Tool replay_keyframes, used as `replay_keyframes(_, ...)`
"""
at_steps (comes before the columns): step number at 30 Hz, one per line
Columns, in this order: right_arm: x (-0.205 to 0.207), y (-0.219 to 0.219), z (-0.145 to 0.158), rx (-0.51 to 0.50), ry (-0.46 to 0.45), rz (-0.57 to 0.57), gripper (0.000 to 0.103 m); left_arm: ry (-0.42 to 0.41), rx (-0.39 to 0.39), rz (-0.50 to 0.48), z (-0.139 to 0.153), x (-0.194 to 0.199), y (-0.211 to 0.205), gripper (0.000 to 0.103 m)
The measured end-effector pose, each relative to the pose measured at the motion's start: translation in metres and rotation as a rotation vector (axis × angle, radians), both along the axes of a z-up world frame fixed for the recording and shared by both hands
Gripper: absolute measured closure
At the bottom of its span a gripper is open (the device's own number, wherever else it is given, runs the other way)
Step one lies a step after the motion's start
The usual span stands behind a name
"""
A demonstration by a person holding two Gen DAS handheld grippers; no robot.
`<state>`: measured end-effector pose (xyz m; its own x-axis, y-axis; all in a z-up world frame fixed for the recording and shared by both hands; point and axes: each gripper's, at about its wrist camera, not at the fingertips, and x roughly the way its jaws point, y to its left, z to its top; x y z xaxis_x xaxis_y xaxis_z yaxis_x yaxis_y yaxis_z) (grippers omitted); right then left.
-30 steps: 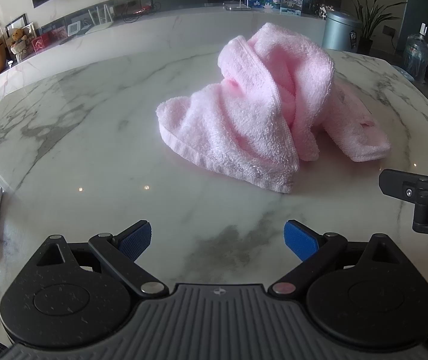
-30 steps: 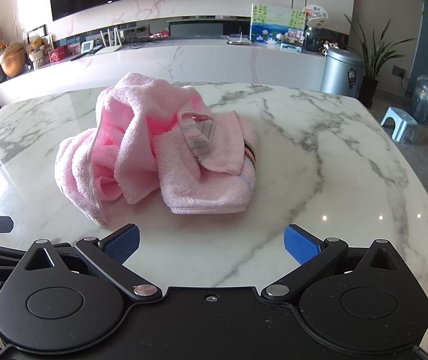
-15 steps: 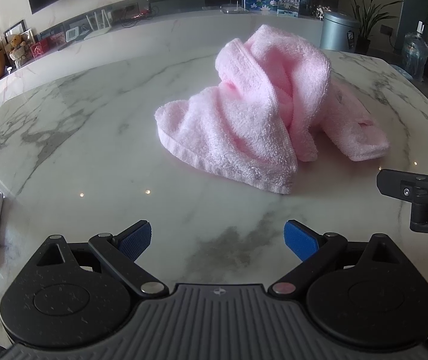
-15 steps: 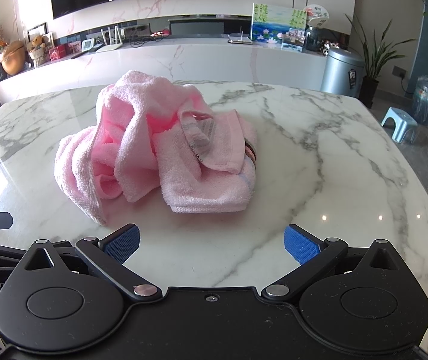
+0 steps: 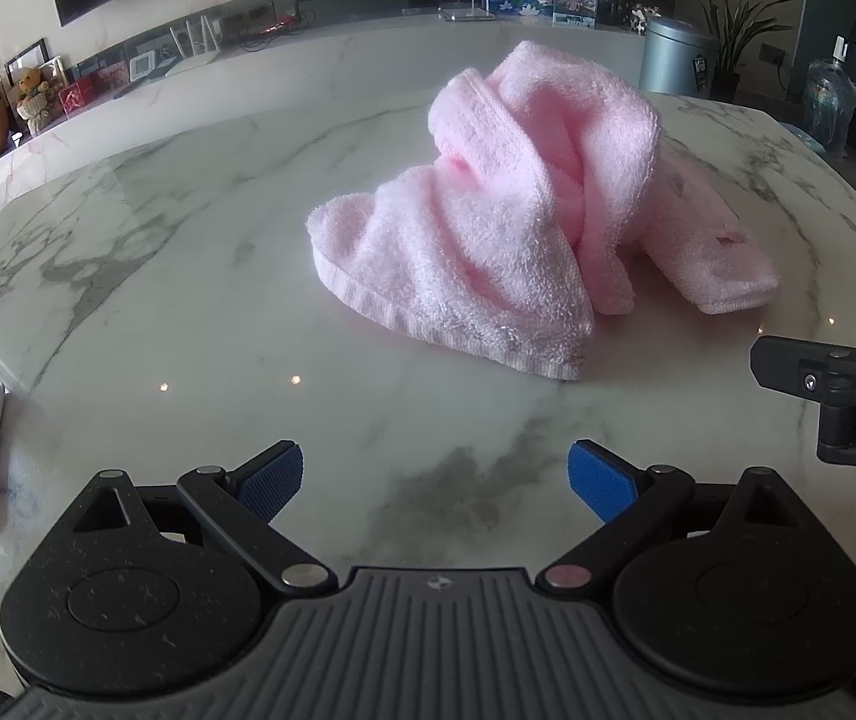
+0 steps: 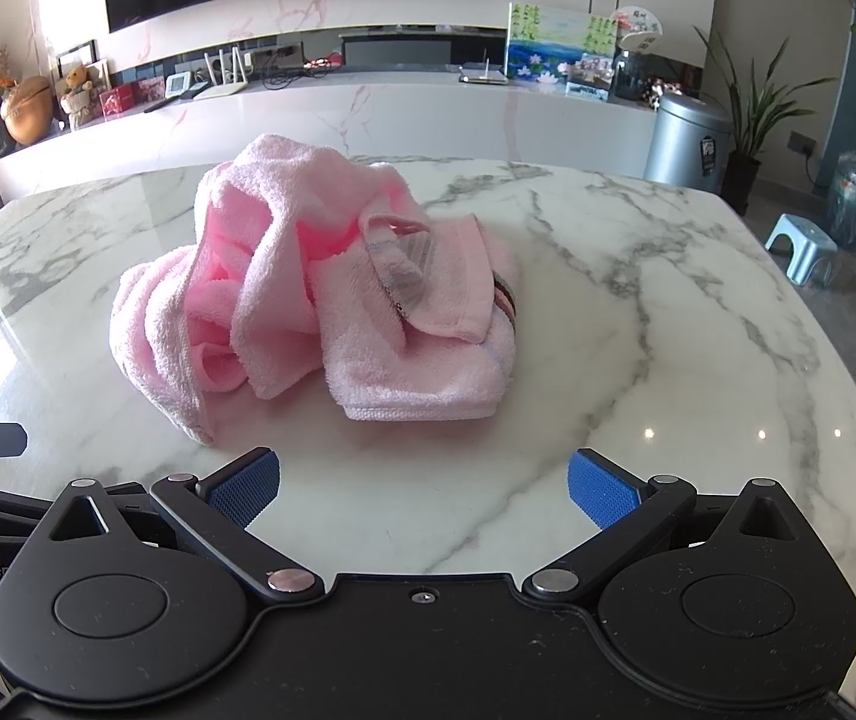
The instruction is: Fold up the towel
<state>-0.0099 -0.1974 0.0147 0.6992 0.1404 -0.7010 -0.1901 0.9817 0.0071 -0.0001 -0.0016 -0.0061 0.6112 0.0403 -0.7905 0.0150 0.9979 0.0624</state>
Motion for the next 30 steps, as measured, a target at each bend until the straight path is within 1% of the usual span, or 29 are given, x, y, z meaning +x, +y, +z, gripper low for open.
replay_keyframes(19,0.0017,0.0032,-0.0029,-0.007,0.014,0.011,0.0,0.021,-0.02,-0.02,-0.0025,-0.0006,-0.003,0.007)
replay_keyframes(30,0.0034,0.0037,-0.0056,-0.012,0.015,0.012,0.0,0.028,-0.012,-0.022,-0.0032,-0.0008,-0.0042,0.007)
